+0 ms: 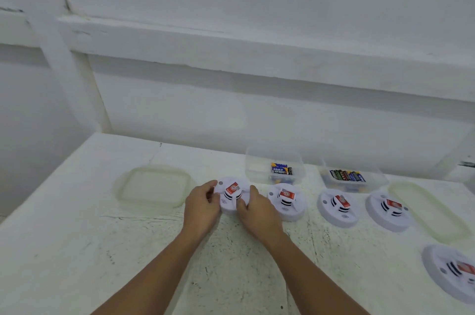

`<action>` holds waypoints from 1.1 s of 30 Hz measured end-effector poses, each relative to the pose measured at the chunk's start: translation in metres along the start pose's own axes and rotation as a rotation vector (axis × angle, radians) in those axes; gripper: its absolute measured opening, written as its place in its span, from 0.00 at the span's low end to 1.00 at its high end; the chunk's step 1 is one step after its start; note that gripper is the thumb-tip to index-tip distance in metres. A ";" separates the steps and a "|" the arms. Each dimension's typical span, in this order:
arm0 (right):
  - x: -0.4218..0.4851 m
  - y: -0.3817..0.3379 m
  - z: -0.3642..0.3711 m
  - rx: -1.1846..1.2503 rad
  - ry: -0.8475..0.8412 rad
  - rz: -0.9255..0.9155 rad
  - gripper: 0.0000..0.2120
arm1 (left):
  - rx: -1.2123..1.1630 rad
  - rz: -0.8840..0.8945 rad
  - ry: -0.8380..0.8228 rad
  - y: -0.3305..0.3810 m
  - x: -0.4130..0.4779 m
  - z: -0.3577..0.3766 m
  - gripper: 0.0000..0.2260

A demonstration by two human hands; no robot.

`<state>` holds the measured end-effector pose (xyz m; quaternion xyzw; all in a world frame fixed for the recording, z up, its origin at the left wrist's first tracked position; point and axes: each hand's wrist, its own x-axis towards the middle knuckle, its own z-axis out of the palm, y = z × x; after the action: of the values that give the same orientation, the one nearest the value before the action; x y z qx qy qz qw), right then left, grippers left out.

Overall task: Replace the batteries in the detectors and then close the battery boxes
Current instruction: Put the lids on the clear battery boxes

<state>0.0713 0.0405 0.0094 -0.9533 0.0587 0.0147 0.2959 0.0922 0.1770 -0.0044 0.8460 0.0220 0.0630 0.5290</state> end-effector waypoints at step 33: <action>0.016 -0.131 0.051 0.083 -0.323 0.108 0.14 | 0.507 -0.352 0.142 -0.058 0.029 -0.148 0.27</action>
<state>0.1033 0.1745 0.0397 -0.9209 0.0622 0.1814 0.3393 0.1033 0.3375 0.0103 0.9276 0.2199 0.0220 0.3011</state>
